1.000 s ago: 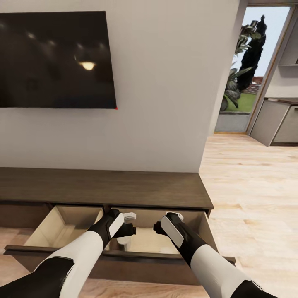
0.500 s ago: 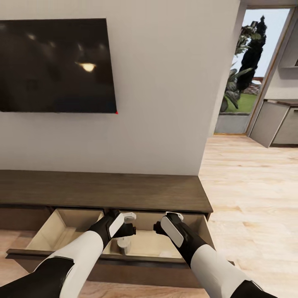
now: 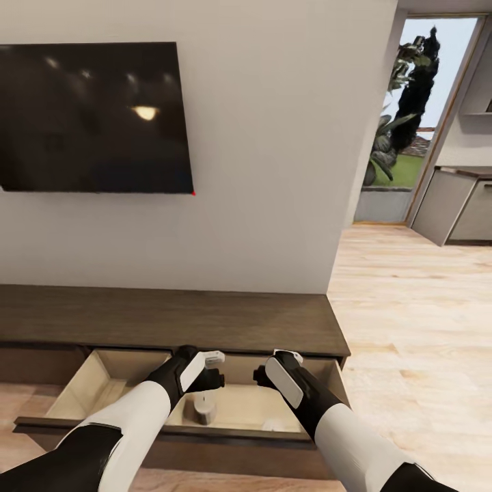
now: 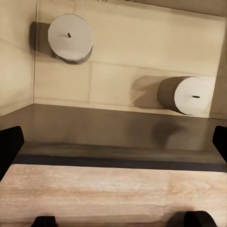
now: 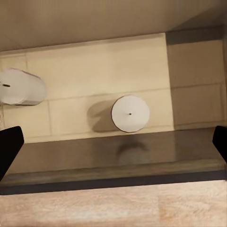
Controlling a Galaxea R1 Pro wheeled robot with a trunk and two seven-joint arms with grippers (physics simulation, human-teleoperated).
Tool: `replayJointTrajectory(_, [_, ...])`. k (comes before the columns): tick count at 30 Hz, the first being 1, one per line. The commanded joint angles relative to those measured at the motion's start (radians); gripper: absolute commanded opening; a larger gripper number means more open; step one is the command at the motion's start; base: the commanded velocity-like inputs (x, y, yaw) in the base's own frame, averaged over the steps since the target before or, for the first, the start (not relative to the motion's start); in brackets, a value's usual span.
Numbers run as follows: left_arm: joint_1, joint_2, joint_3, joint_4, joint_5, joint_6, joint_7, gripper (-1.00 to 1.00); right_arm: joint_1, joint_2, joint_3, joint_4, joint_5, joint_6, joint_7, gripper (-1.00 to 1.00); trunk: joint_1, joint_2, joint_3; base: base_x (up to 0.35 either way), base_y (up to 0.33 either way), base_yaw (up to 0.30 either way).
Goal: Place each of the two pumpkins and all three candles from the living room inside a cabinet in the living room (use any cabinet), then make sure every cabinet is closed, and position the cauldron so it is next to a table in the living room.
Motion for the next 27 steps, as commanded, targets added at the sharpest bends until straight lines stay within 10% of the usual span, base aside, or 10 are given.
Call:
replayJointTrajectory(1, [0.000, 0.000, 0.000, 0.000, 0.000, 0.000, 0.000, 1.00, 0.000, 0.000, 0.000, 0.000, 0.000, 0.000, 0.000, 1.00, -0.004, 0.007, 0.003, 0.000, 0.000, 0.000])
replayJointTrajectory(27, [0.000, 0.000, 0.000, 0.000, 0.000, 0.000, 0.000, 1.00, 0.000, 0.000, 0.001, 0.000, 0.000, 0.000, 0.000, 1.00, -0.104, 0.189, 0.085, -0.243, 0.055, 0.000])
